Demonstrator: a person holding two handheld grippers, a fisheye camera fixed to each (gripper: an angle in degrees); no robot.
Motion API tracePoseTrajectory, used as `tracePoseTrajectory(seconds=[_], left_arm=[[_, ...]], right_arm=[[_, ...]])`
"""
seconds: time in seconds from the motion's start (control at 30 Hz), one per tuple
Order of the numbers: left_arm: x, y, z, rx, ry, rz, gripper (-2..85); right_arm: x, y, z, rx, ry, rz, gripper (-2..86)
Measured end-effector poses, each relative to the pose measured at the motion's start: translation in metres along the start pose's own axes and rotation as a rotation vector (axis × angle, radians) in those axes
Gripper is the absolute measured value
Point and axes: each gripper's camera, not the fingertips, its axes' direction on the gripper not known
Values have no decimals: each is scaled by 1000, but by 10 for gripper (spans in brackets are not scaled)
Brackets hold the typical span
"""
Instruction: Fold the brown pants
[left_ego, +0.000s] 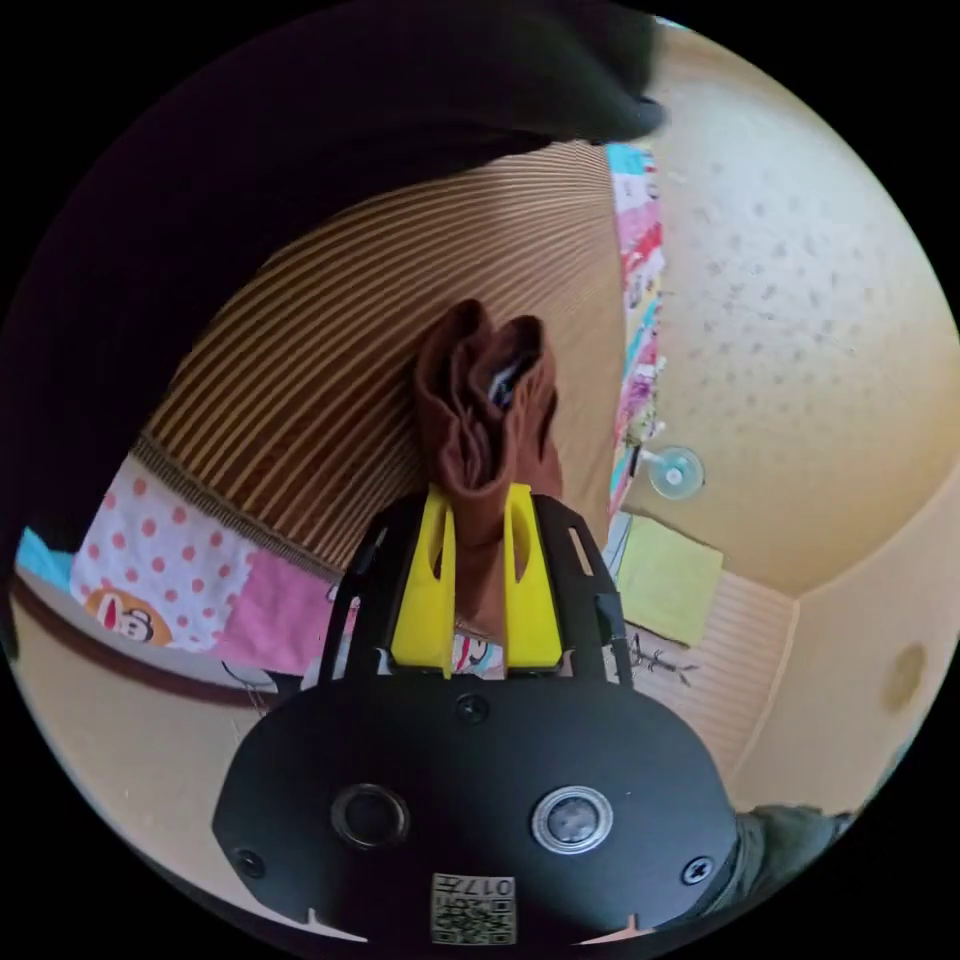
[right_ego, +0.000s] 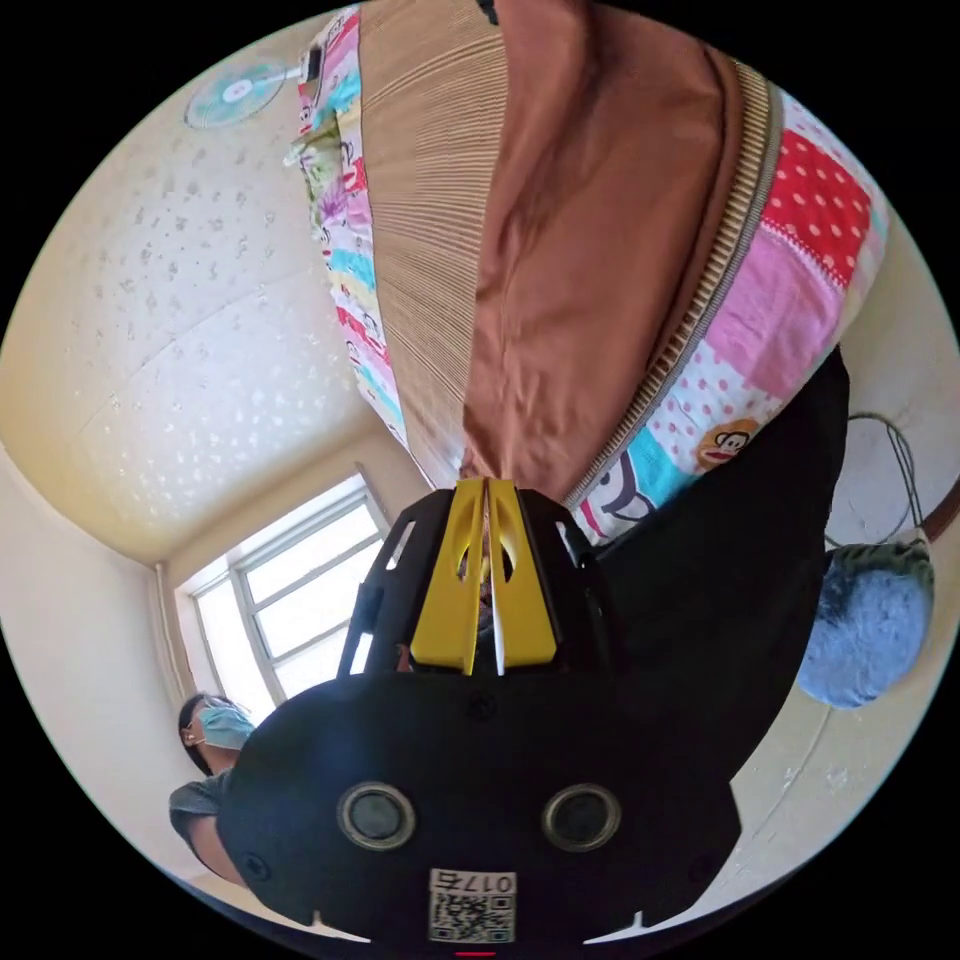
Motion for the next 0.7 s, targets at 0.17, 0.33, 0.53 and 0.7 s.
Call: tracePoseTrajectory(seconds=[0.17,0.33,0.53,0.7], left_arm=[[53,10,-6,-38,91,256,77],[75,19,-4,-83,153,372,76],[128,32,4,-175,188,605,72],[186,49,31,-287,132,837,70]], right_arm=[[-5,-56,94,-243,279,-151,4],[-4,-81,201,-245,354,-321,4],[77,-77,356,-536,304,-188,4],[109,-68,402,-982,-14,-275,5]])
